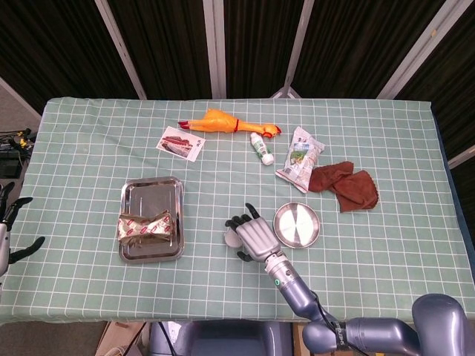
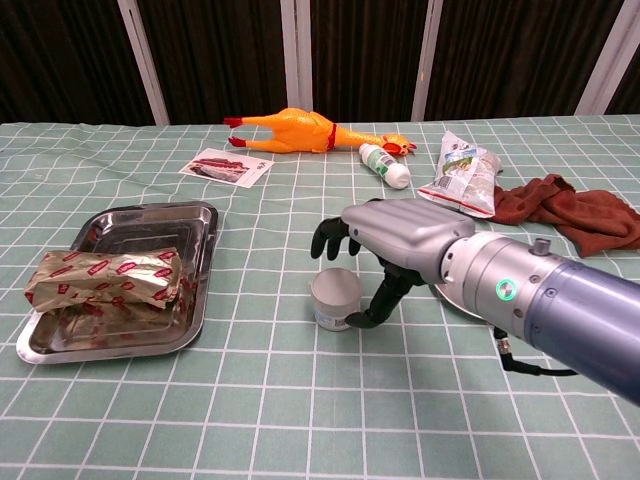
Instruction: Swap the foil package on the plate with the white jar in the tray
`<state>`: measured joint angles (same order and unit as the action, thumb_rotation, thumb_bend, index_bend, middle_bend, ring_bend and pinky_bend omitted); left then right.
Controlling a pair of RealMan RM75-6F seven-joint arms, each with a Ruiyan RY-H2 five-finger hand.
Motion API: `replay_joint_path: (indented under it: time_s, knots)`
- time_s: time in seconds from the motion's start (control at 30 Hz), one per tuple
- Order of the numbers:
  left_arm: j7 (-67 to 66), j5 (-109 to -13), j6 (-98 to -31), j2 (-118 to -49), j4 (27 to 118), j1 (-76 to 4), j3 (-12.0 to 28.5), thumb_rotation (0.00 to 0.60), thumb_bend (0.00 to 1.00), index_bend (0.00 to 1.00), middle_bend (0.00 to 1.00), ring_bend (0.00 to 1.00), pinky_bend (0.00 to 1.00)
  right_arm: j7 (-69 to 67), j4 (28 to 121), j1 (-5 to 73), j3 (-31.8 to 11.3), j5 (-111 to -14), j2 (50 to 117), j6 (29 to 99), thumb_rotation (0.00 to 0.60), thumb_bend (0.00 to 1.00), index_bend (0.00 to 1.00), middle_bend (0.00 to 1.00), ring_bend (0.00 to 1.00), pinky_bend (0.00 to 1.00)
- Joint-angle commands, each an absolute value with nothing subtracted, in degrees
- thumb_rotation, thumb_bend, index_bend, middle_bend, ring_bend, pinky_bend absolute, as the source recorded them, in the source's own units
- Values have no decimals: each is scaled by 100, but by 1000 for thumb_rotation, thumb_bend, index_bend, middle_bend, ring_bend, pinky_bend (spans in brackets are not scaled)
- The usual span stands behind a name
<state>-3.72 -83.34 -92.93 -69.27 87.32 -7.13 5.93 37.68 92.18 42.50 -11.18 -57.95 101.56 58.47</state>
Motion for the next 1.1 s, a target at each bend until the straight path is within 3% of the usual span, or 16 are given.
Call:
replay_joint_path:
  time_s: [0.03, 0.3, 0.67, 1.1]
  knots:
    - [-377, -8345, -9296, -6938, 8729, -708, 604, 600, 214, 244, 31, 0, 86, 3749, 9129, 4296, -1112, -5775, 10215, 5851, 600, 280, 300, 296, 288, 47]
    - [-391, -8344, -9300, -6959, 8721, -685, 646, 600, 216, 244, 31, 0, 86, 3711, 8982, 4381, -1099, -5734, 10318, 5831, 600, 283, 303, 304, 300, 55]
    - [-389, -8317, -9264, -6977, 8708, -669, 703, 600, 223, 244, 30, 0, 87, 3656, 8847, 4429, -1085, -5781, 10457, 5965, 600, 298, 401, 417, 413, 106]
    - [-358, -8297, -9241, -6959, 8740, -638, 746, 600, 224, 243, 28, 0, 93, 3512, 8761, 4405, -1075, -5820, 10489, 6041, 600, 346, 447, 474, 480, 149]
